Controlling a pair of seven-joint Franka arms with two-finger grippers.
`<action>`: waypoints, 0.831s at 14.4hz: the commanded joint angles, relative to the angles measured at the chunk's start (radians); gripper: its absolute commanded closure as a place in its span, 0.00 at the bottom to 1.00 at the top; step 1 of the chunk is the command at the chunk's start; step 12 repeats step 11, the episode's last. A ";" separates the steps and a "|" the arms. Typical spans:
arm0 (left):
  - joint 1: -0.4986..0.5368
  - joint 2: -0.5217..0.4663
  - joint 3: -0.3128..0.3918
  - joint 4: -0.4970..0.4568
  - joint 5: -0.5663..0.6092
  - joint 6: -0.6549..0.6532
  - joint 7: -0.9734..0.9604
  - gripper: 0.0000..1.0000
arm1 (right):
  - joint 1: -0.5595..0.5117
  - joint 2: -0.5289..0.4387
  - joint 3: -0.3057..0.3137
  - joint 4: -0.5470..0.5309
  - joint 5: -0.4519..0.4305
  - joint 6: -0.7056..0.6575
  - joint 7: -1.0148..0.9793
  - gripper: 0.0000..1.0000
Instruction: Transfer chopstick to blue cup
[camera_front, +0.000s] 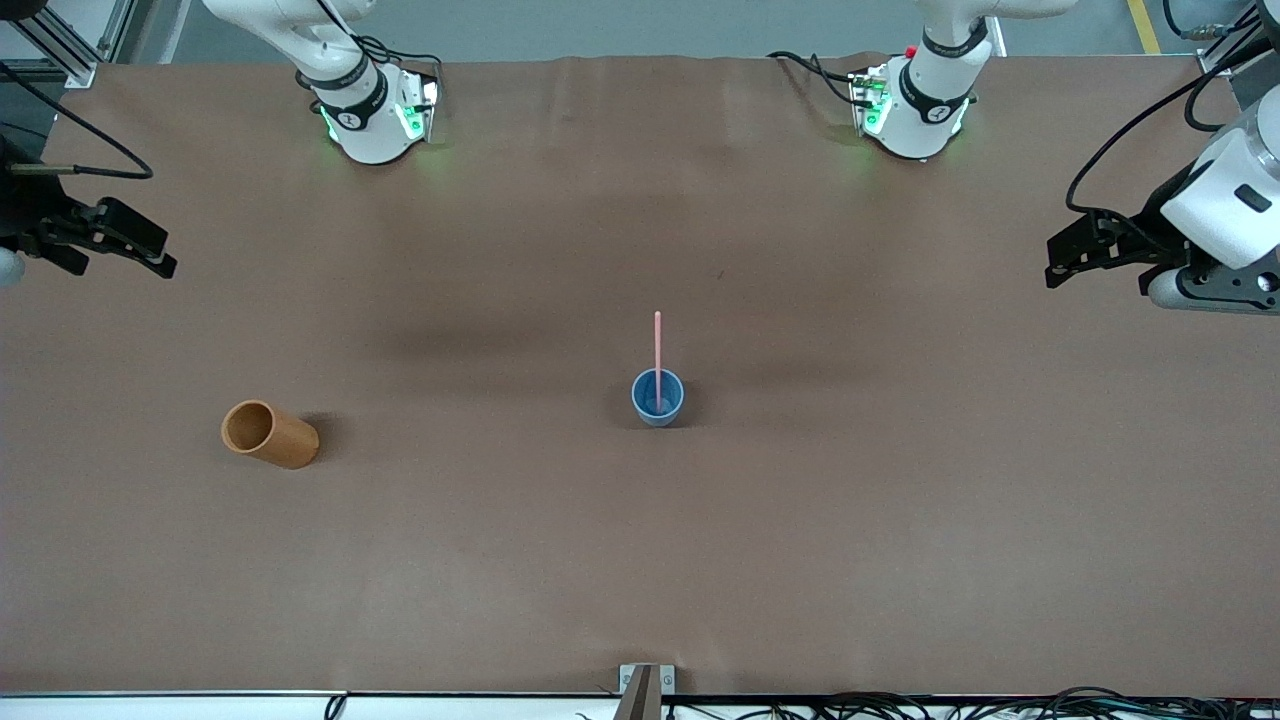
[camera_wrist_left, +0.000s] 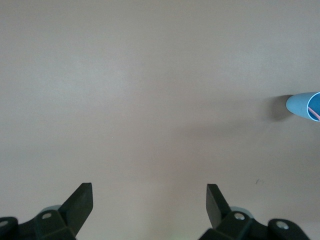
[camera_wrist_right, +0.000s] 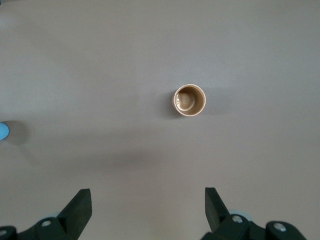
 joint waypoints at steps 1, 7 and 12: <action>0.002 -0.001 -0.009 0.002 0.015 0.008 -0.013 0.00 | -0.004 -0.013 0.009 -0.020 0.012 0.013 -0.014 0.00; 0.002 -0.001 -0.009 0.002 0.015 0.008 -0.013 0.00 | -0.018 -0.007 0.010 -0.015 0.012 0.007 -0.097 0.00; 0.002 -0.001 -0.009 0.002 0.015 0.008 -0.013 0.00 | -0.018 -0.007 0.009 -0.014 0.010 0.001 -0.140 0.00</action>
